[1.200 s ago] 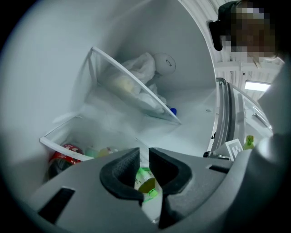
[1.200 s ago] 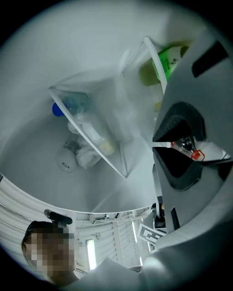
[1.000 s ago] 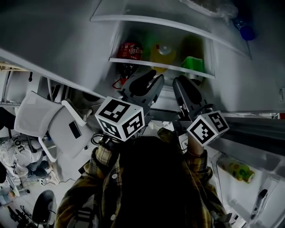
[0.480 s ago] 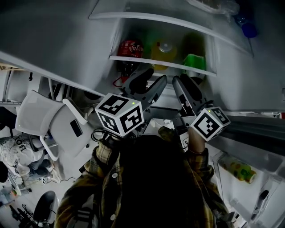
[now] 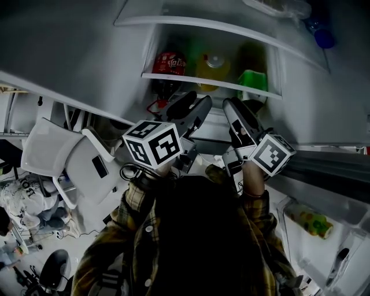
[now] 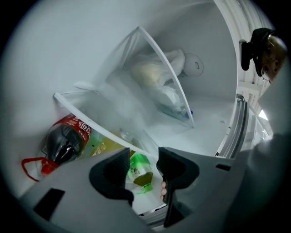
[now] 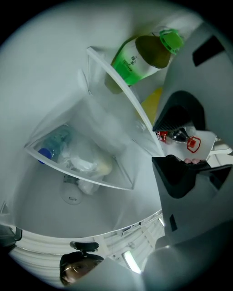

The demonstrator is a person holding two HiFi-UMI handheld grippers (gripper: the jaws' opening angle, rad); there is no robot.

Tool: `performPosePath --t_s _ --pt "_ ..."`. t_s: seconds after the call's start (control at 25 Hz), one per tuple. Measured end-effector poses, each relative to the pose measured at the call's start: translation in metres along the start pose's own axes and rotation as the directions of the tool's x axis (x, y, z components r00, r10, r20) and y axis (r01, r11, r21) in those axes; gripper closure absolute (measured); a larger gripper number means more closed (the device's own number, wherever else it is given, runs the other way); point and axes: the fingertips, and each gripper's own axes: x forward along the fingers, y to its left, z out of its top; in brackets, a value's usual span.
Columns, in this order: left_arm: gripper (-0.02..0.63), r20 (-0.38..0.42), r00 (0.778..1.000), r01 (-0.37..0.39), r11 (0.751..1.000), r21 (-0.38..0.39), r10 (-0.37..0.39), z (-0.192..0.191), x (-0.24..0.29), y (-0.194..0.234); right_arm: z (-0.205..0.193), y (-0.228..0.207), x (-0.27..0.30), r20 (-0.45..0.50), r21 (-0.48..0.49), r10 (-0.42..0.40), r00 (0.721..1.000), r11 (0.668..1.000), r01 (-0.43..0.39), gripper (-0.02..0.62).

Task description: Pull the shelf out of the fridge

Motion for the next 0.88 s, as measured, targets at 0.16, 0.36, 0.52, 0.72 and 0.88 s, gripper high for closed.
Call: performPosePath --t_s 0.16,0.36,0.52,0.72,0.88 --pt "0.414 0.006 1.000 0.002 0.997 -0.072 -0.002 -0.001 0.008 0.008 -0.001 -0.004 0.008 0.000 0.040 0.005 1.000 0.999 -0.005 0.431" --pt "0.414 0.009 1.000 0.014 0.985 -0.169 -0.013 -0.001 0.020 0.015 -0.005 -0.012 0.018 -0.013 0.098 0.004 1.000 0.995 -0.002 0.431" --pt "0.414 0.023 0.999 0.030 0.976 -0.216 -0.025 0.005 0.029 0.020 -0.006 -0.022 0.027 -0.012 0.136 0.000 1.000 0.991 0.002 0.431" --pt "0.414 0.027 0.999 0.035 0.968 -0.250 -0.029 0.006 0.038 0.025 -0.004 -0.033 0.033 -0.007 0.143 -0.022 1.000 0.989 0.023 0.431" --pt "0.414 0.045 0.999 0.032 0.962 -0.271 -0.021 0.011 0.045 0.031 0.001 -0.040 0.038 0.007 0.168 -0.025 1.000 0.985 0.023 0.431"
